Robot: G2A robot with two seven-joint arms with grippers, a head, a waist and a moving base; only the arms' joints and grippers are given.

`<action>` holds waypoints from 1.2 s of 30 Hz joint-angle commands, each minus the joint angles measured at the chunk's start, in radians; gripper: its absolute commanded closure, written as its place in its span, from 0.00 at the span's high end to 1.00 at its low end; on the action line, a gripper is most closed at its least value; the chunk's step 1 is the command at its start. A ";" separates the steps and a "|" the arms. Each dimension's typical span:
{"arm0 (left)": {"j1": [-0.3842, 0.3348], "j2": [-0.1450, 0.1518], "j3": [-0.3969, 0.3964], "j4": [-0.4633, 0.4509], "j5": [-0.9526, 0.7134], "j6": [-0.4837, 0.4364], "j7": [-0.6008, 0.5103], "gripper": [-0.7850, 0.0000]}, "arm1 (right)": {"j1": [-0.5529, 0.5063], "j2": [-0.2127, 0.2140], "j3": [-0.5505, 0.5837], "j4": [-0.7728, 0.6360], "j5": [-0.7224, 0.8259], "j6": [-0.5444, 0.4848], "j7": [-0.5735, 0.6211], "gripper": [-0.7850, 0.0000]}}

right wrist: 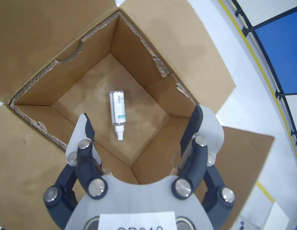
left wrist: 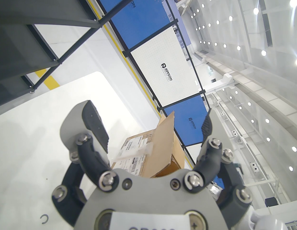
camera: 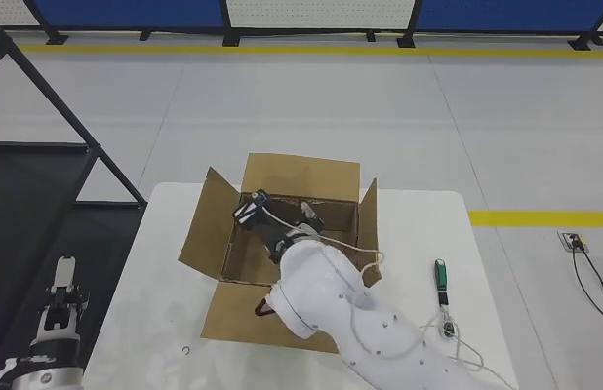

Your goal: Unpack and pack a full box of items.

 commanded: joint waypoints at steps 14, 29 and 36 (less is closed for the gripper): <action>0.000 0.000 0.000 0.000 0.000 0.000 0.000 1.00 | -0.439 0.069 0.485 -0.609 -0.219 -0.086 0.190 1.00; 0.000 0.000 0.000 0.000 0.000 0.000 0.000 1.00 | -0.606 0.086 0.873 -0.212 0.071 -0.134 0.083 1.00; 0.000 0.000 0.000 0.000 0.000 0.000 0.000 1.00 | -0.562 0.096 0.931 0.020 0.156 -0.159 -0.026 1.00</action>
